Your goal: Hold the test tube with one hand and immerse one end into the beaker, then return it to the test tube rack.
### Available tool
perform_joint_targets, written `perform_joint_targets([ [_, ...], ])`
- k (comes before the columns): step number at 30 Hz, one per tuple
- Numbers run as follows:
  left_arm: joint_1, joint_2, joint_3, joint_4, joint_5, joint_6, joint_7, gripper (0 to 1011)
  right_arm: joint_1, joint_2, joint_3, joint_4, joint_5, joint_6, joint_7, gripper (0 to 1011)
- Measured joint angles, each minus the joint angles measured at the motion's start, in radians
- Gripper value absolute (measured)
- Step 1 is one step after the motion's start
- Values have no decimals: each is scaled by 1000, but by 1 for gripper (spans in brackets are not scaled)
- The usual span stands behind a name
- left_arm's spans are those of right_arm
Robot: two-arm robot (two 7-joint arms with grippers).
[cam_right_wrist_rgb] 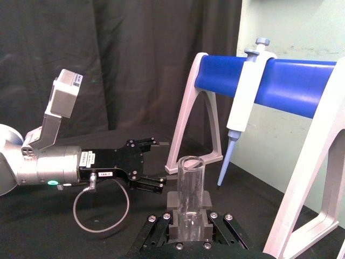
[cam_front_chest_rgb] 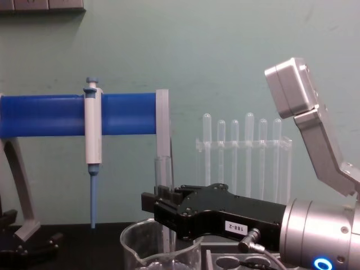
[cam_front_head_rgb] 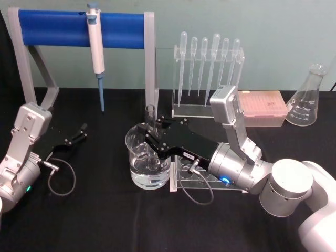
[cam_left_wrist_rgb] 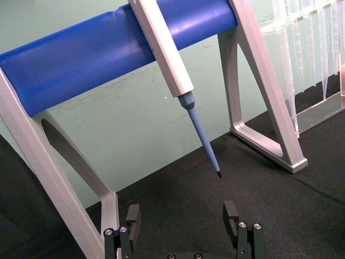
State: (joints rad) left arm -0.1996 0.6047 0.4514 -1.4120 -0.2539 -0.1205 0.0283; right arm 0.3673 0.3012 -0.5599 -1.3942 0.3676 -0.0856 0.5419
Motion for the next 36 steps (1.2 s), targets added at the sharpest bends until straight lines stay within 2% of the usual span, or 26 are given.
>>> perform_joint_targets([
  [36,0,0,0,0,0,0,0,1000,0,0,0,0,0,0,0,227],
])
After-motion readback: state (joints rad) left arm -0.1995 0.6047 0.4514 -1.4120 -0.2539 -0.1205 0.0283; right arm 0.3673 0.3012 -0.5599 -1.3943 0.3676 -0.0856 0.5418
